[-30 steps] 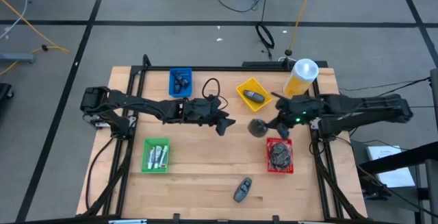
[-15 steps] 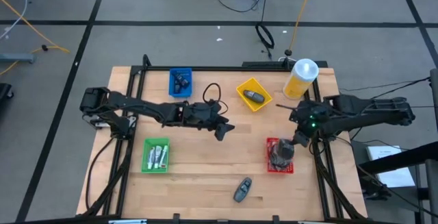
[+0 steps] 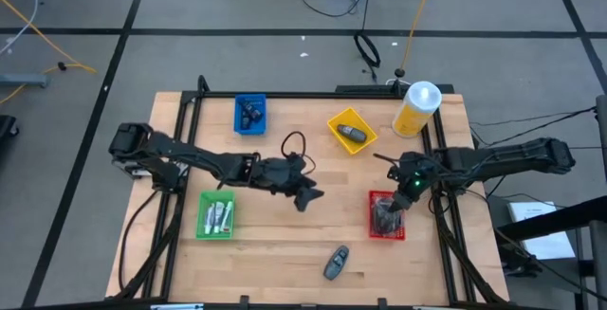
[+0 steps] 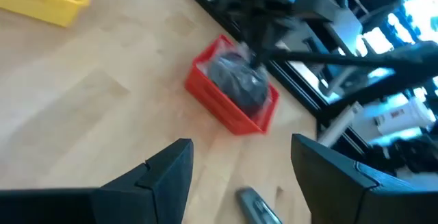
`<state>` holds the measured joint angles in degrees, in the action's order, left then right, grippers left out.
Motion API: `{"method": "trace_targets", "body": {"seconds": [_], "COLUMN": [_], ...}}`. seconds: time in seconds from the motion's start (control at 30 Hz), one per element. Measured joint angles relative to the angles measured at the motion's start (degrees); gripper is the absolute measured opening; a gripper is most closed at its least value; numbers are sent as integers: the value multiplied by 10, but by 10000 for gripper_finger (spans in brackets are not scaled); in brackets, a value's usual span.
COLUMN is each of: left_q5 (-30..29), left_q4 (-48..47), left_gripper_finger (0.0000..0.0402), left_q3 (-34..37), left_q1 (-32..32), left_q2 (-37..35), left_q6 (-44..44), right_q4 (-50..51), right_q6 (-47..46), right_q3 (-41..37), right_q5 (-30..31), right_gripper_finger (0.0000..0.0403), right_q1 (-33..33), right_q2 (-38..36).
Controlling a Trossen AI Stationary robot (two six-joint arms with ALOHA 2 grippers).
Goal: Pick & Place Travel size toiletries
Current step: Put the black hairbrush into the red bin
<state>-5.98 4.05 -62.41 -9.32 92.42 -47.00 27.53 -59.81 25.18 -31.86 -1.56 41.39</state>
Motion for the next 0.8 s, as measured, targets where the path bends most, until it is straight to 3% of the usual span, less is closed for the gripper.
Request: {"method": "trace_targets", "body": {"seconds": [0.17,0.43,0.8], "left_q5": [-1,-5,-32], "left_q4": [0,-1,-174], "left_gripper_finger": [241,241,241], "left_q3": [0,0,-97], "left_q1": [-30,-60,-81], "left_q2": [0,0,0], "left_q6": [-6,-56,-91], "right_q4": [-3,-34,-33], "right_q6": [17,16,5], "right_q3": [-6,-6,-6], "right_q5": [-3,-59,-59], "right_gripper_finger": [55,114,95], "right_q1": [0,9,37], "right_q2": [0,-15,-82]}}
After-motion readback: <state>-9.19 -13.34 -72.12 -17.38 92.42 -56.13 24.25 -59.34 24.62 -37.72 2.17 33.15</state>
